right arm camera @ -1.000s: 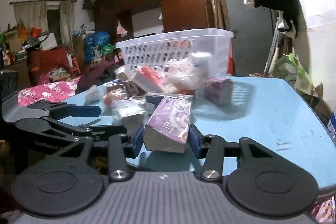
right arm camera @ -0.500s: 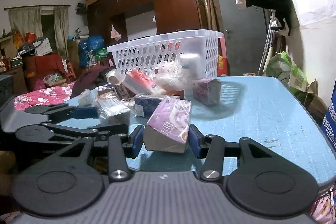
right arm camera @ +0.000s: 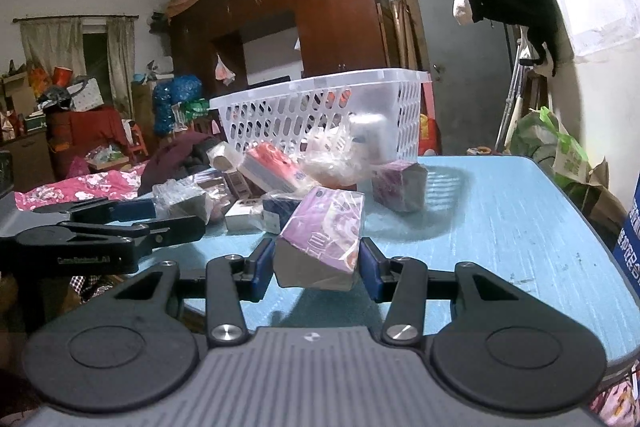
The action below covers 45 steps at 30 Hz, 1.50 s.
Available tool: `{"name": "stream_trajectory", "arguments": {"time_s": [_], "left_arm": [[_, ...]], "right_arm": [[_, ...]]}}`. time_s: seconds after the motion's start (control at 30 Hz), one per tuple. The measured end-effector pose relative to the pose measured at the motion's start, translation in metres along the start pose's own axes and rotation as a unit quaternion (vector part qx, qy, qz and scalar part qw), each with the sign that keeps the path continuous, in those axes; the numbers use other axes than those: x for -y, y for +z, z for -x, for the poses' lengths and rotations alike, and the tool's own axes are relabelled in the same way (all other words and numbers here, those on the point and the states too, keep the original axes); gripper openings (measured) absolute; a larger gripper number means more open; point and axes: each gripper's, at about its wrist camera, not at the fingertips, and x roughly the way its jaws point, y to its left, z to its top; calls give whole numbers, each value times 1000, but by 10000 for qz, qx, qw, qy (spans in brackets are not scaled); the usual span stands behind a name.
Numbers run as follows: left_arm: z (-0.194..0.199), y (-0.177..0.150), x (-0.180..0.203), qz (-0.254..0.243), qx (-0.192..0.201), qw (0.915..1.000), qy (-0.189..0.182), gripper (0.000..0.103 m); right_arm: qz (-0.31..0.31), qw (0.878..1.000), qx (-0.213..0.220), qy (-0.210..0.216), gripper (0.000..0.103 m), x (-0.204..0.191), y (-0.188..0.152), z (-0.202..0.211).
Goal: Organize objects
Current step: 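Grasp the purple tissue pack with right tool while left tool grasps blue-white box, drop both in basket, then grasp the dark blue wrapped box with right tool while left tool grasps clear-wrapped package, drop both in basket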
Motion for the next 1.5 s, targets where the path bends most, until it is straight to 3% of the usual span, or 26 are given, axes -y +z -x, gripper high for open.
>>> {"name": "stream_trajectory", "arguments": {"time_s": [0.13, 0.2, 0.4, 0.47, 0.53, 0.57, 0.6, 0.63, 0.67, 0.73, 0.87, 1.0, 1.1, 1.27, 1.5], "left_arm": [[4, 4, -6, 105, 91, 9999, 73, 79], [4, 16, -12, 218, 154, 9989, 380, 79], [-23, 117, -46, 227, 563, 9976, 342, 79], [-49, 154, -58, 267, 406, 9984, 290, 79], [-81, 180, -71, 472, 102, 9986, 201, 80], [-97, 186, -75, 486, -139, 9986, 177, 86], [-116, 188, -78, 486, -461, 9976, 190, 91], [-133, 187, -81, 542, -775, 9953, 230, 96], [-144, 184, -83, 613, -939, 9935, 215, 96], [-146, 173, -87, 675, -1053, 9921, 86, 96], [-92, 148, -92, 525, -344, 9978, 213, 103], [-47, 102, -110, 750, -300, 9955, 504, 103], [-24, 68, -127, 1125, -375, 9902, 735, 103], [-28, 41, -132, 881, -841, 9863, 1112, 103], [-59, 47, -131, 77, -1461, 9874, 603, 103]], "right_arm": [[-70, 9999, 67, 87, 49, 0, 5, 0], [-104, 9994, 299, 130, 49, 0, 18, 4], [351, 9943, 917, 413, 49, -6, 105, -13], [407, 9927, 944, 632, 49, -5, 137, -34], [548, 9932, 848, 583, 50, -6, 164, -63], [656, 9934, 776, 526, 54, -7, 174, -79], [725, 9945, 607, 461, 68, -6, 180, -97], [698, 9956, 451, 424, 77, -4, 183, -111], [641, 9964, 417, 368, 92, -2, 182, -120], [607, 9973, 267, 310, 95, -2, 175, -126], [277, 9976, 490, 392, 103, 3, 147, -85], [123, 9997, 151, 160, 103, 3, 101, -58], [-121, 9995, -283, 68, 103, -1, 73, -62], [-134, 9981, -606, 24, 103, -17, 56, -79], [62, 9962, -842, -214, 103, -21, 49, -94]]}}
